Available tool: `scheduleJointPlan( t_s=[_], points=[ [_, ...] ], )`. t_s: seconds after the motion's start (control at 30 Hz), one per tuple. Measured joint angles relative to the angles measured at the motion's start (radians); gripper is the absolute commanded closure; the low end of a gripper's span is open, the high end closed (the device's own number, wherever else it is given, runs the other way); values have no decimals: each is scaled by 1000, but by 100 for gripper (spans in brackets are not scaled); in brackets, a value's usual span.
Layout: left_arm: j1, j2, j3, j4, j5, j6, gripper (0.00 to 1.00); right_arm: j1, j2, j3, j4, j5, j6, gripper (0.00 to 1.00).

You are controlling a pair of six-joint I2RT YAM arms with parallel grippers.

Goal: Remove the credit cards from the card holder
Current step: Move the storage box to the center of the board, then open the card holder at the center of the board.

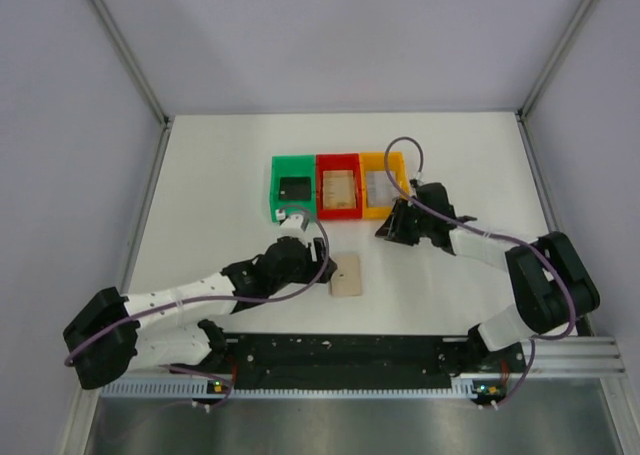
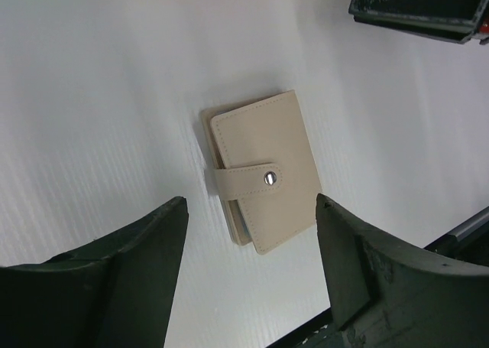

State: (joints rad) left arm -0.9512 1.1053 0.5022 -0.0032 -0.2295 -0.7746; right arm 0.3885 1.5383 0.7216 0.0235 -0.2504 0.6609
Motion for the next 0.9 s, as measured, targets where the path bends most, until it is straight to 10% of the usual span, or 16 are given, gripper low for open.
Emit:
scheduleJointPlan(
  t_s=[0.9],
  points=[
    [-2, 314, 62, 54, 86, -70, 67, 153, 3, -211, 209, -261, 207, 57]
  ],
)
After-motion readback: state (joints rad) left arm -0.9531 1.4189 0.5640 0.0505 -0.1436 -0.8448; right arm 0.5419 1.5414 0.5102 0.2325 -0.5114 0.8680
